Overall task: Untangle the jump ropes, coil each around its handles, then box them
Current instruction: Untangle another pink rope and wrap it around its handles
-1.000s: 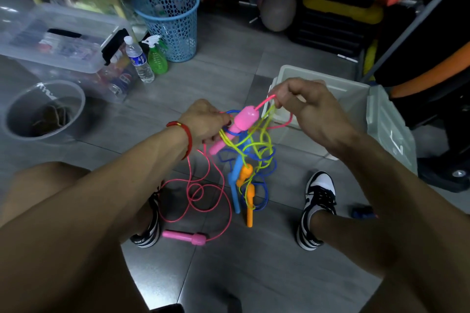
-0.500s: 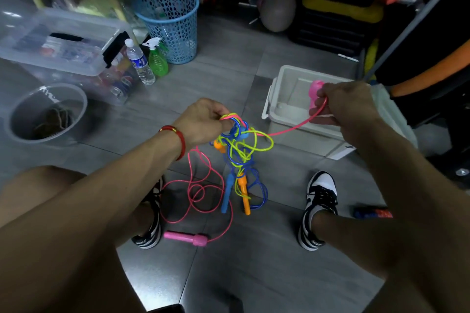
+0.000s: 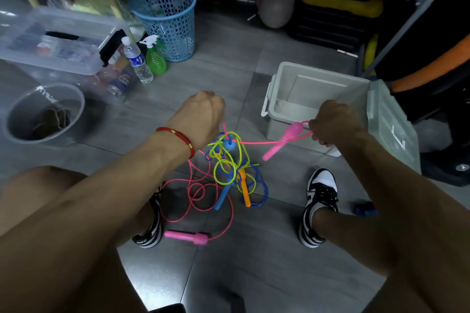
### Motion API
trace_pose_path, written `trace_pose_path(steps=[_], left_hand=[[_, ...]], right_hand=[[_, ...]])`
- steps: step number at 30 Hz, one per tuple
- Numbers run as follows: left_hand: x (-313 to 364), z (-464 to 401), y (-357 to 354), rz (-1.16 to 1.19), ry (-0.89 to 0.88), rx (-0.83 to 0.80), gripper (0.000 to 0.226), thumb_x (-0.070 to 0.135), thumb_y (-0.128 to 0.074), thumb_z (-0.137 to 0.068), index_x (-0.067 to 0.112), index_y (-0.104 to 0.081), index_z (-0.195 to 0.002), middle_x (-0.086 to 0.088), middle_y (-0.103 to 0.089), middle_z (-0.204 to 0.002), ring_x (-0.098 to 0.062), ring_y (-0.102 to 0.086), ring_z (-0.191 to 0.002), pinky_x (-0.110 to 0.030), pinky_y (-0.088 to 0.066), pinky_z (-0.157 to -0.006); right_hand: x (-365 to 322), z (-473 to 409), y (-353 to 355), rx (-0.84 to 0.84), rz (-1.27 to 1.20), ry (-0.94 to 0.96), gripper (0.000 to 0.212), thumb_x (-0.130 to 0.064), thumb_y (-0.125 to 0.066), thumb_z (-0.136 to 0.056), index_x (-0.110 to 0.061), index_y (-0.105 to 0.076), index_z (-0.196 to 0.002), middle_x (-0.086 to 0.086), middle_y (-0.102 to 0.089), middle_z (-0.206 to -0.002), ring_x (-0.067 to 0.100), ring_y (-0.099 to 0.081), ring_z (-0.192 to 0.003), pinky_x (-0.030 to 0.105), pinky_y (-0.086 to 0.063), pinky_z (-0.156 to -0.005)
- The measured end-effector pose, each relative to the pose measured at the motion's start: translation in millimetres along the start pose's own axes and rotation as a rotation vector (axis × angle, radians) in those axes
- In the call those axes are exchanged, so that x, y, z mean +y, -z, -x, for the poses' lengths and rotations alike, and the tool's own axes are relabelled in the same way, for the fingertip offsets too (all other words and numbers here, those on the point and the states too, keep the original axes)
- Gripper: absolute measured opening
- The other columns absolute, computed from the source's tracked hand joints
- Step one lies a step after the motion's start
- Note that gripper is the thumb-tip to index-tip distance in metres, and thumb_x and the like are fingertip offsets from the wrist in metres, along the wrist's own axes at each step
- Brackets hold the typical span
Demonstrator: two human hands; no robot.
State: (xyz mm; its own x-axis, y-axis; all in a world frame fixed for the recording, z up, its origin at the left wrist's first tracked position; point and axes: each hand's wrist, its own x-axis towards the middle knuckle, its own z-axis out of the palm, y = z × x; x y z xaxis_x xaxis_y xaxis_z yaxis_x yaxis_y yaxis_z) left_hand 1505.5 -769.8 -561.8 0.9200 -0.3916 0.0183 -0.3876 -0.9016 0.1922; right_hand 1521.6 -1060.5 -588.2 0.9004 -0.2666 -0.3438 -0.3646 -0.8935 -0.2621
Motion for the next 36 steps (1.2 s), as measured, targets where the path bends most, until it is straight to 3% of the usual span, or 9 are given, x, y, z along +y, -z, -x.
trace_pose_path(steps=[4,7,10,13,17,21,25,31,36], left_hand=[[13,-2,8,0.364,0.012,0.105,0.007,0.015,-0.068,-0.089,0.012,-0.074,-0.089,-0.005,-0.074,-0.088,-0.016,-0.066,-0.083,-0.018,-0.042,-0.076],[19,-1,8,0.556,0.010,0.110,0.009,0.022,-0.066,-0.092,0.020,-0.074,-0.089,0.011,-0.068,-0.075,0.006,-0.058,-0.066,-0.008,-0.040,-0.067],[19,-3,4,0.729,0.012,0.173,0.009,0.032,-0.060,-0.089,0.028,-0.069,-0.087,0.010,-0.067,-0.076,-0.002,-0.060,-0.070,-0.025,-0.049,-0.072],[17,-3,13,0.842,0.043,0.330,0.009,0.031,-0.059,-0.091,0.029,-0.066,-0.086,0.007,-0.064,-0.076,-0.004,-0.053,-0.067,-0.026,-0.044,-0.068],[-3,-1,27,0.907,0.209,0.613,0.012,0.023,-0.058,-0.093,0.027,-0.063,-0.083,0.004,-0.062,-0.077,-0.007,-0.055,-0.071,-0.029,-0.047,-0.070],[-27,-7,23,0.521,0.533,0.228,0.017,0.021,-0.061,-0.087,0.017,-0.066,-0.102,-0.004,-0.067,-0.087,-0.027,-0.065,-0.089,-0.037,-0.051,-0.081],[-1,0,11,0.414,0.391,-0.089,0.063,0.023,-0.071,-0.081,0.029,-0.044,-0.137,-0.004,-0.069,-0.105,-0.025,-0.062,-0.101,-0.027,-0.044,-0.089],[35,3,-11,0.675,0.106,-0.108,0.037,0.059,-0.078,-0.068,0.039,-0.071,-0.098,0.007,-0.065,-0.089,0.002,-0.054,-0.067,-0.022,-0.047,-0.068],[42,0,-15,0.838,0.129,-0.018,0.006,0.028,-0.084,-0.079,0.027,-0.079,-0.083,0.005,-0.074,-0.079,0.008,-0.054,-0.065,-0.015,-0.041,-0.068]], right_hand=[[-19,14,-7,0.001,0.044,0.374,0.039,-0.037,-0.064,-0.086,-0.014,-0.065,-0.118,0.010,-0.066,-0.118,0.032,-0.064,-0.109,0.034,-0.052,-0.096],[-47,47,-18,-0.357,-0.321,0.696,0.028,-0.023,-0.073,-0.091,-0.024,-0.068,-0.118,-0.010,-0.068,-0.113,0.008,-0.063,-0.108,0.015,-0.048,-0.091],[-56,49,-33,-0.324,-0.388,0.797,0.012,-0.029,-0.069,-0.094,-0.023,-0.073,-0.104,-0.006,-0.070,-0.105,0.009,-0.064,-0.103,0.020,-0.047,-0.090],[-40,27,-33,-0.140,-0.195,0.785,0.013,-0.035,-0.067,-0.094,-0.026,-0.070,-0.085,0.003,-0.066,-0.095,0.018,-0.061,-0.094,0.029,-0.047,-0.088],[-17,14,-37,-0.200,-0.009,0.729,0.011,-0.035,-0.067,-0.094,-0.030,-0.074,-0.087,0.004,-0.068,-0.098,0.024,-0.063,-0.098,0.040,-0.046,-0.094],[-23,17,-22,-0.186,-0.267,0.703,0.016,-0.020,-0.065,-0.097,-0.014,-0.076,-0.087,0.010,-0.074,-0.089,0.022,-0.069,-0.085,0.034,-0.052,-0.082],[-37,30,-2,-0.197,-0.542,0.738,0.023,-0.022,-0.068,-0.095,-0.004,-0.070,-0.079,0.008,-0.073,-0.070,0.019,-0.068,-0.064,0.034,-0.058,-0.067],[-55,50,6,-0.053,-0.593,0.830,0.026,-0.034,-0.078,-0.085,-0.013,-0.072,-0.072,0.000,-0.071,-0.064,0.017,-0.068,-0.061,0.039,-0.056,-0.068],[-61,52,5,0.050,-0.628,0.849,0.030,-0.043,-0.076,-0.083,-0.014,-0.074,-0.074,0.002,-0.068,-0.065,0.023,-0.065,-0.062,0.039,-0.054,-0.063]])
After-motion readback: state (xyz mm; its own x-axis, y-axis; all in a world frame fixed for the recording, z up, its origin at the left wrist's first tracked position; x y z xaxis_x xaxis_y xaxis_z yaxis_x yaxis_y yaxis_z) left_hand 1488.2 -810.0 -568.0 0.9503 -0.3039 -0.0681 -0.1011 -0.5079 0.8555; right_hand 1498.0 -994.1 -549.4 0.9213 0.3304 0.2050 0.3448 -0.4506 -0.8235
